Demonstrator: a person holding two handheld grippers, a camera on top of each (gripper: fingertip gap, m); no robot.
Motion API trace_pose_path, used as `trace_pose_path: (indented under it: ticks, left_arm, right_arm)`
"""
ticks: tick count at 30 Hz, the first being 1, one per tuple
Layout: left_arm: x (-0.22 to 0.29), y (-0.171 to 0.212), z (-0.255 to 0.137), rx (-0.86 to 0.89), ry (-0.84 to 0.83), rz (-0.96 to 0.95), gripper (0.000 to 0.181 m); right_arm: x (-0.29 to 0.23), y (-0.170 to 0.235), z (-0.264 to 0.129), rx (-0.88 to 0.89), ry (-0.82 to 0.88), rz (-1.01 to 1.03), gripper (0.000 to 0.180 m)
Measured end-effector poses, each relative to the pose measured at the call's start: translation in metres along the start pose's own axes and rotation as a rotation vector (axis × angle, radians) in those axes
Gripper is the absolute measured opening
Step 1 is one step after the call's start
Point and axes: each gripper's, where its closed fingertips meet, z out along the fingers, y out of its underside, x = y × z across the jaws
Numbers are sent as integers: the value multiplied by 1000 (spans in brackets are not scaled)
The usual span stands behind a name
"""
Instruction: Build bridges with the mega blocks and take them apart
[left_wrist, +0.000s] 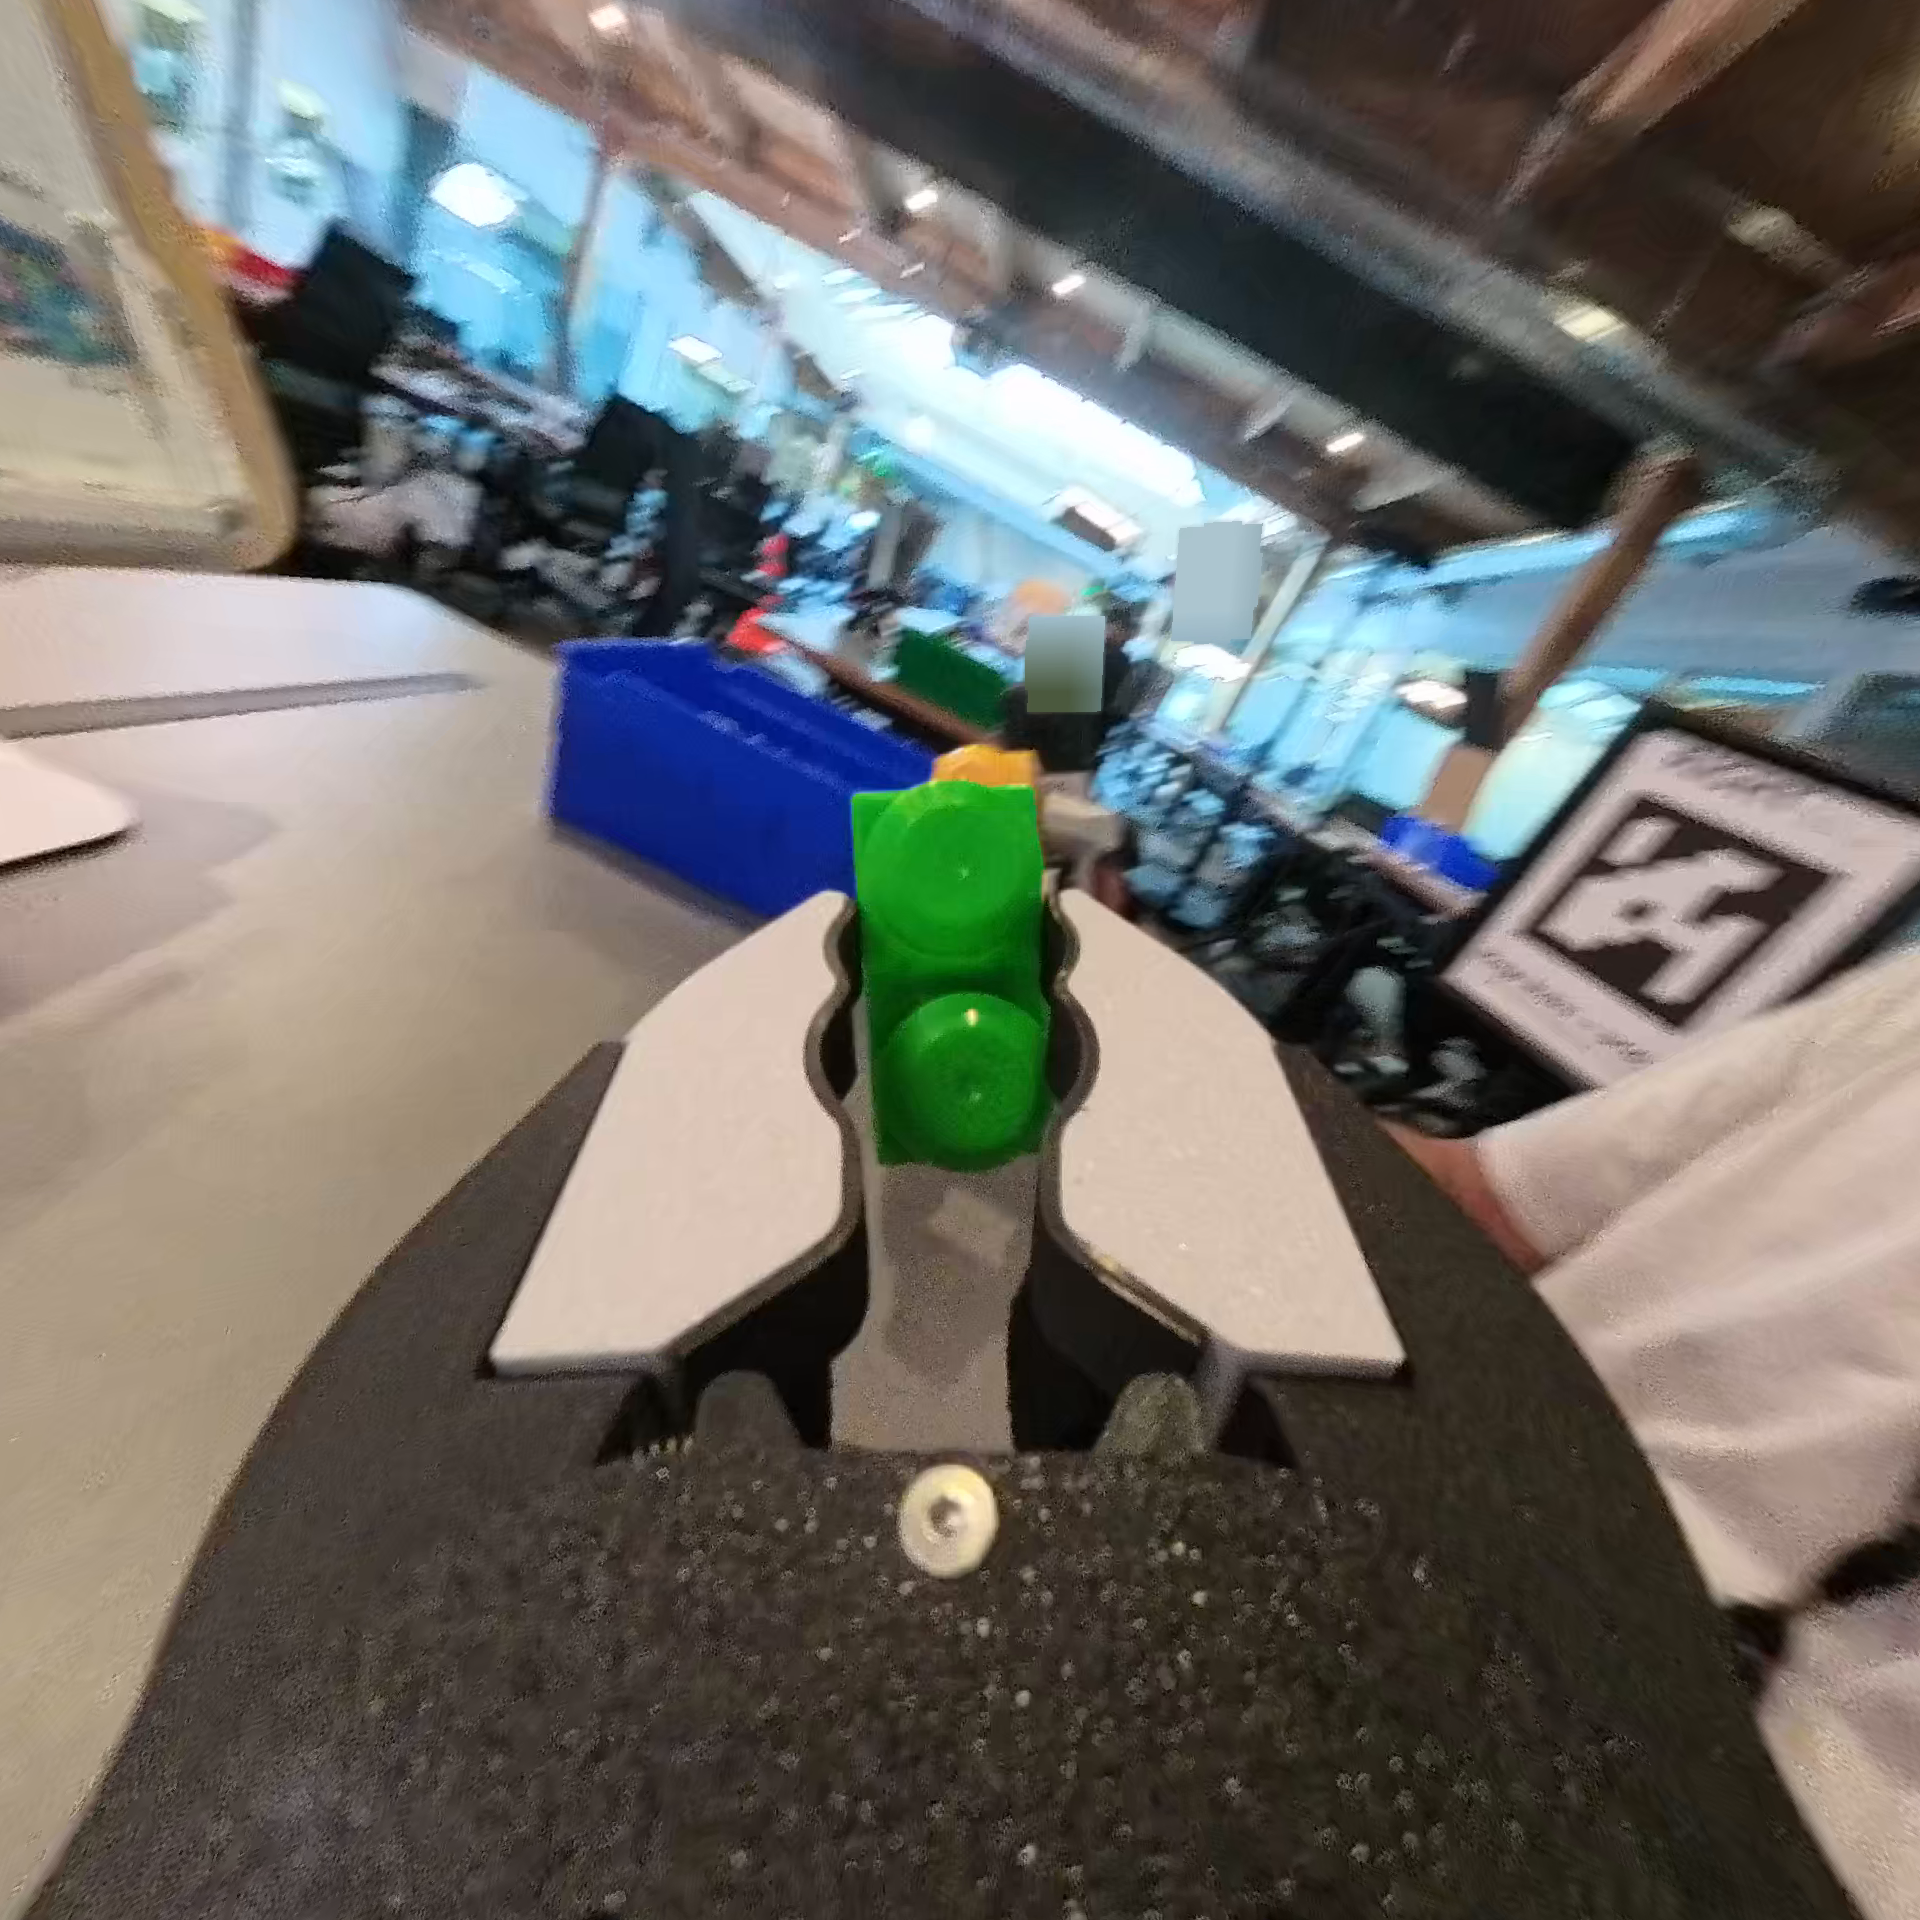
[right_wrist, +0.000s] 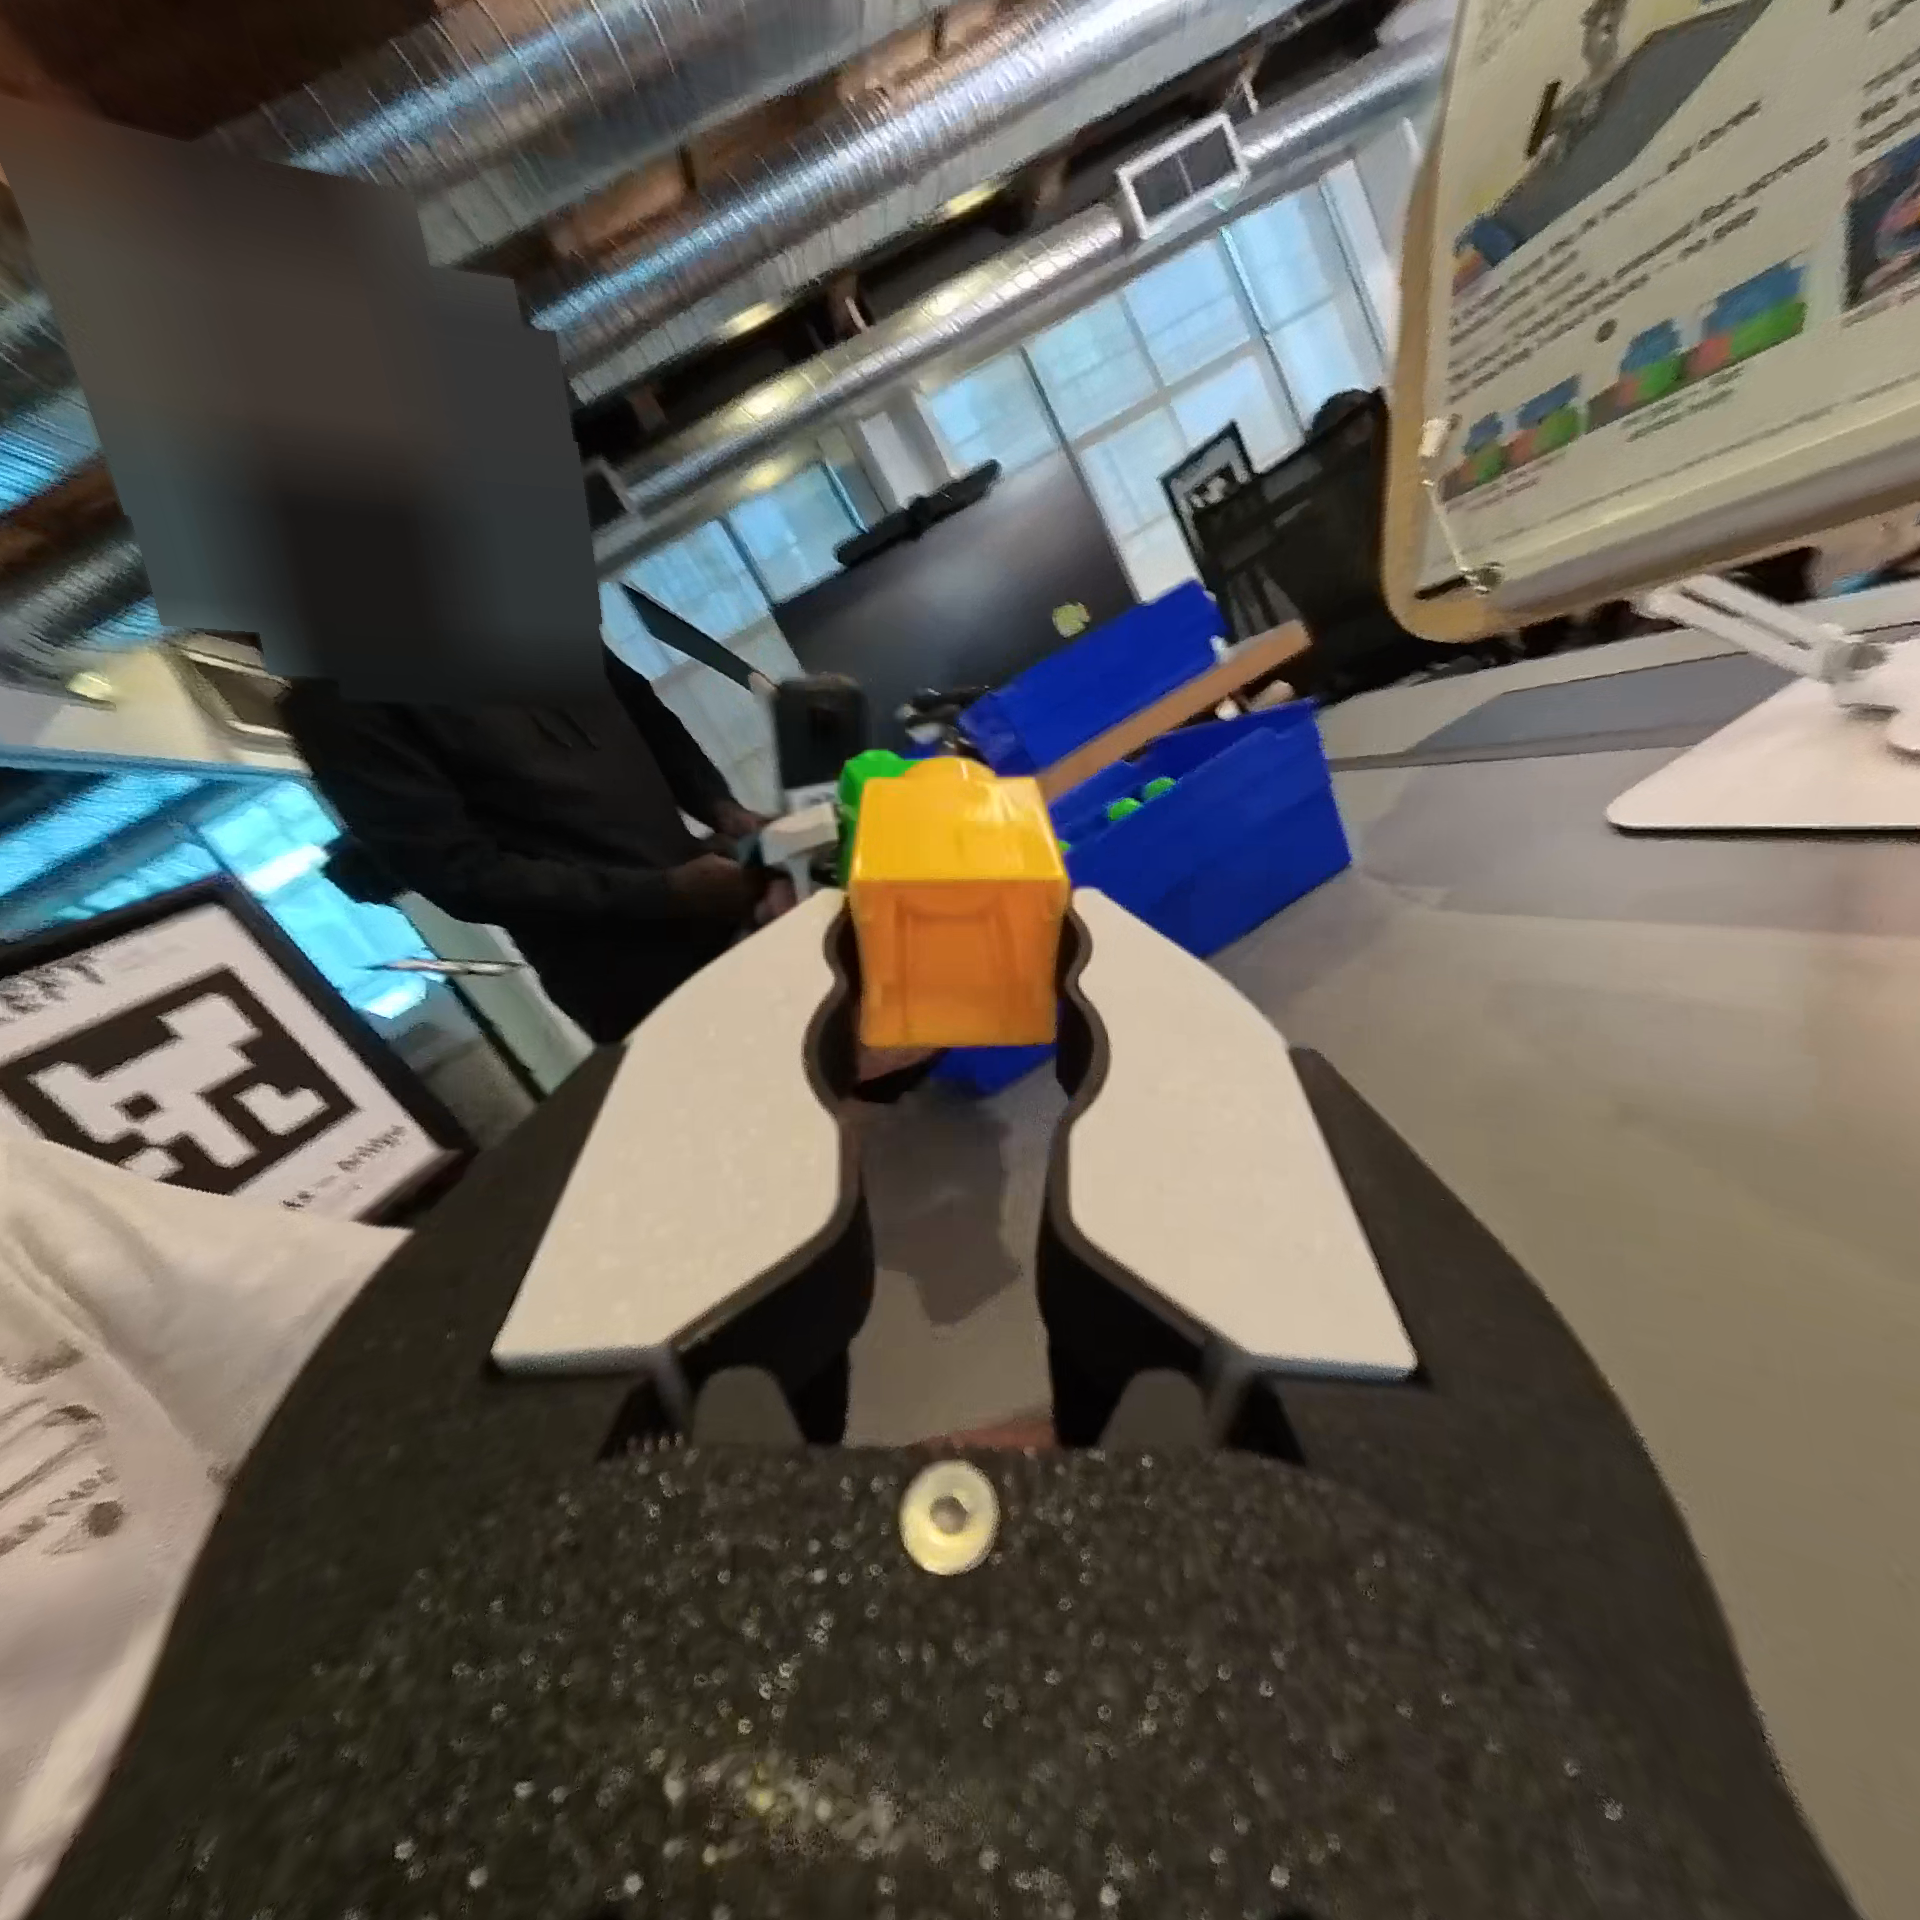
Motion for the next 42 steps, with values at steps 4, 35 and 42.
trace_pose_path:
  ticks: [4, 35, 42]
  left_arm:
    - [-57, 25, -22, -81, -665, 216, 32]
    - [-42, 53, -9, -139, -706, 339, 33]
    - [-44, 57, -7, -152, -684, 296, 33]
  right_arm:
    - [43, 17, -13, -115, 456, -244, 35]
    - [269, -85, -282, -664, 1517, -161, 36]
    - [261, -66, -295, -736, 1530, -27, 37]
